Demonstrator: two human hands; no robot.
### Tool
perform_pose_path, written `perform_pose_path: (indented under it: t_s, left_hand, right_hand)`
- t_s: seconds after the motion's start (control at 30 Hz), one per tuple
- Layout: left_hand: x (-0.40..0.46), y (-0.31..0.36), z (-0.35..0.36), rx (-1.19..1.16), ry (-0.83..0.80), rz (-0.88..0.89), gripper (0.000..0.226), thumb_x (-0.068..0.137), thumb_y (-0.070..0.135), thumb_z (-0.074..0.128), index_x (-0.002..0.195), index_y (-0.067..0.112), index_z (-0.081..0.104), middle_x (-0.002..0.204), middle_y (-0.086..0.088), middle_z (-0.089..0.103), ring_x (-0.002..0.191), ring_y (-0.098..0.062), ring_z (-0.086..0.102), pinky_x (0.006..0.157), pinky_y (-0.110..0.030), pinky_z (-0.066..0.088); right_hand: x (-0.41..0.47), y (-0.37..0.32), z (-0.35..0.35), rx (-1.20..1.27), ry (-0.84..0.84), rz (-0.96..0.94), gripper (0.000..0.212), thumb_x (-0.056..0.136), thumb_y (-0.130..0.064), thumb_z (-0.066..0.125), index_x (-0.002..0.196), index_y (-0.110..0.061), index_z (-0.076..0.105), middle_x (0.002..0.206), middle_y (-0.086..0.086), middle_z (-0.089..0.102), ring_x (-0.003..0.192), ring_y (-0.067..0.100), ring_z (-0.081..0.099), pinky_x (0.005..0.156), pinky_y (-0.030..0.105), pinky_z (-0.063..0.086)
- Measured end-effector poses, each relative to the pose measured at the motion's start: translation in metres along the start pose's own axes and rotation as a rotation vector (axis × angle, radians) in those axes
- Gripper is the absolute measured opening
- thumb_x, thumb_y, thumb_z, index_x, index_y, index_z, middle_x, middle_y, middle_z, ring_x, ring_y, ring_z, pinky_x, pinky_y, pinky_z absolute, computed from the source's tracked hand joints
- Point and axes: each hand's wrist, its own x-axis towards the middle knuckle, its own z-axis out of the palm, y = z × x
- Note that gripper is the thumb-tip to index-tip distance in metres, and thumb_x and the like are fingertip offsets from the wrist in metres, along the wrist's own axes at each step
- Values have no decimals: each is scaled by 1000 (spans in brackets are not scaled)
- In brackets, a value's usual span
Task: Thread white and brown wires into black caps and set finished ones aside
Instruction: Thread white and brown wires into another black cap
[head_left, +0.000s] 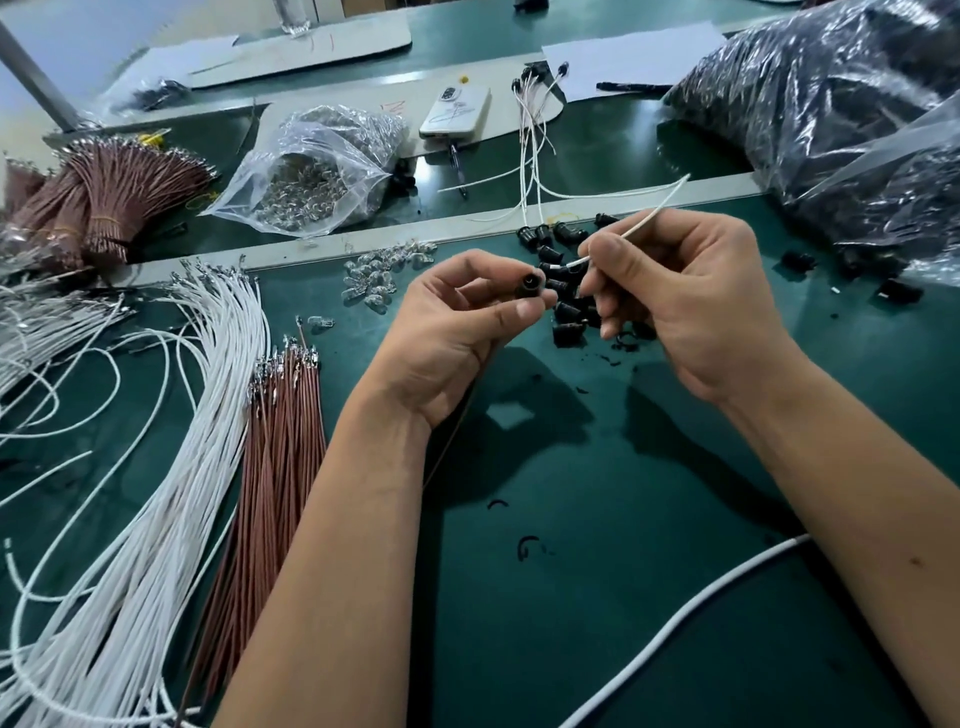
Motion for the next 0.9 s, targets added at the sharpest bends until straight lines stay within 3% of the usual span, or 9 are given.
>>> perform_pose_path:
  t_s: [0.2, 0.37, 0.5, 0.77, 0.9]
  left_hand:
    - [0, -1, 1, -18, -39, 16, 22, 66, -11, 70, 80, 6, 68, 87, -10, 74, 83, -22, 74, 79, -24, 58]
    - [0, -1, 1, -2, -40, 20, 24, 67, -10, 70, 86, 3, 64, 85, -9, 74, 82, -21, 74, 78, -22, 58]
    - [-1, -2, 2, 19, -42, 2, 21, 67, -8, 72, 82, 7, 72, 84, -11, 75, 82, -22, 74, 75, -21, 57]
    - [-1, -1, 3, 46, -43, -92, 22, 76, 8, 74, 98, 10, 74, 93, -15, 76, 70, -17, 70, 64, -18, 55]
    - [-1, 0, 4, -9, -63, -143, 14, 82, 13, 68, 92, 10, 77, 91, -14, 76, 65, -13, 67, 57, -15, 52]
  right_hand:
    - [-3, -7, 5, 17, -3, -79, 17, 95, -15, 72, 90, 1, 70, 66, 3, 70, 49, 18, 59, 44, 27, 50]
    - [-5, -8, 10, 7, -10, -77, 16, 93, -16, 72, 84, -4, 70, 64, 4, 69, 46, 19, 56, 42, 27, 48]
    - [-5, -8, 11, 7, -9, -66, 18, 93, -17, 73, 82, -3, 70, 63, 4, 69, 46, 18, 55, 42, 26, 47]
    - [-3, -7, 9, 58, 53, 74, 23, 87, -28, 77, 73, -12, 70, 61, 5, 66, 43, 15, 51, 38, 23, 42]
    - [-1, -6, 6, 108, 52, 179, 27, 83, -32, 78, 73, -10, 67, 59, 2, 64, 44, 12, 50, 38, 22, 40]
